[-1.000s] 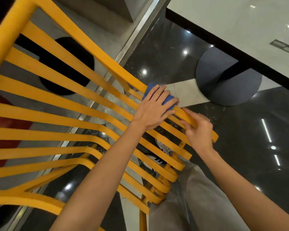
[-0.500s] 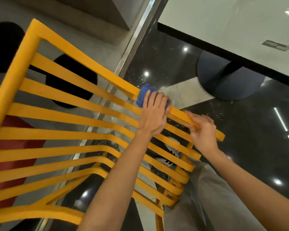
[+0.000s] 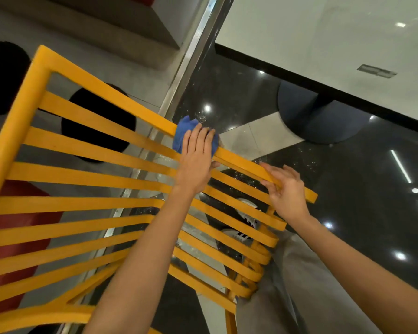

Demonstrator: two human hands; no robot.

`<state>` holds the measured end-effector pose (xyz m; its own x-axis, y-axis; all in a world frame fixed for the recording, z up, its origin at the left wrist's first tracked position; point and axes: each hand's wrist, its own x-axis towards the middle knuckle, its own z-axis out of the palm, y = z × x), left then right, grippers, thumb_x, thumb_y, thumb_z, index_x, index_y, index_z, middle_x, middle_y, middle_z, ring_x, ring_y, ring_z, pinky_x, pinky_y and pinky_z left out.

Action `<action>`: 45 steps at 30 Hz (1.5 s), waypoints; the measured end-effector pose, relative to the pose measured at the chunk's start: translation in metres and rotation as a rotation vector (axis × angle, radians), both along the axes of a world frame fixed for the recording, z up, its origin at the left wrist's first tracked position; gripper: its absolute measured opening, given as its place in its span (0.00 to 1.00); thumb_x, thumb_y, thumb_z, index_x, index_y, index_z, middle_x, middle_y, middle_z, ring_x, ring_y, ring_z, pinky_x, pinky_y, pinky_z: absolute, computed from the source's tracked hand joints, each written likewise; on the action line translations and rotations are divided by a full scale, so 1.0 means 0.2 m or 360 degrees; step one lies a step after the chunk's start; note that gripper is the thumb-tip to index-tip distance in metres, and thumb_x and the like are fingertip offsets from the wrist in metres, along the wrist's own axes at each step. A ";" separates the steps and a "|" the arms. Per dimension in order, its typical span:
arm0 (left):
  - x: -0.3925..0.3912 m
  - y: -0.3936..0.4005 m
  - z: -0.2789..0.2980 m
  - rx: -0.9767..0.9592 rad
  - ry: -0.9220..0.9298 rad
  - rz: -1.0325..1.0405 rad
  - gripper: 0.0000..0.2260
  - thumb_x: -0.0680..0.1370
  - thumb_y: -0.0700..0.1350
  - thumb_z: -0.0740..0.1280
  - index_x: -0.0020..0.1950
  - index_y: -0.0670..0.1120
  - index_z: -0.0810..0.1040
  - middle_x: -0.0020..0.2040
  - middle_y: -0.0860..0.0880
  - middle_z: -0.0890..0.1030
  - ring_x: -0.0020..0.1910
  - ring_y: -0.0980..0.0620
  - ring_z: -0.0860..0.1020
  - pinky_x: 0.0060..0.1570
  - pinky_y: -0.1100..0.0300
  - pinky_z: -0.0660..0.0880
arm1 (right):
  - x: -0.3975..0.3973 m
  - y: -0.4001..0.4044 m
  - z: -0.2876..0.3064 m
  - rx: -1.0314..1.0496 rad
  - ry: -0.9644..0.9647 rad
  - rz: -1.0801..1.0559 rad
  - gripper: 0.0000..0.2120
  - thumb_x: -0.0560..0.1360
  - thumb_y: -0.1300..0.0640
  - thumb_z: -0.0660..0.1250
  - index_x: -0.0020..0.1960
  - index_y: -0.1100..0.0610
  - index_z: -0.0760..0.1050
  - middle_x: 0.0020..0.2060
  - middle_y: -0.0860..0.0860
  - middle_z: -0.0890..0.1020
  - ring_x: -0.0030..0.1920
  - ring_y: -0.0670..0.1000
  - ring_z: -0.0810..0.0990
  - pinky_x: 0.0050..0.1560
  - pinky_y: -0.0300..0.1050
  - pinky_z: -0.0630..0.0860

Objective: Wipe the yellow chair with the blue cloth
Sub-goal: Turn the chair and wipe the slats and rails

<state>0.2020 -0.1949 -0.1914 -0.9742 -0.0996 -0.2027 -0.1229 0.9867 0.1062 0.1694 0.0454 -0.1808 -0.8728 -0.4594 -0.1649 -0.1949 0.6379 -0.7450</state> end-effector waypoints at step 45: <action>-0.08 -0.71 0.56 -0.0964 0.0430 0.0349 0.26 0.80 0.39 0.46 0.79 0.40 0.51 0.79 0.42 0.56 0.79 0.45 0.50 0.75 0.46 0.41 | 0.00 0.01 0.02 0.0023 0.0173 0.0137 0.21 0.73 0.70 0.71 0.64 0.61 0.76 0.52 0.57 0.84 0.53 0.52 0.79 0.64 0.51 0.66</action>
<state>0.1858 -0.3362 -0.0794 -0.9271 -0.3187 0.1974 -0.3730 0.8372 -0.4001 0.1688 0.0473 -0.1758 -0.8435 -0.5313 -0.0788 -0.3282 0.6260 -0.7074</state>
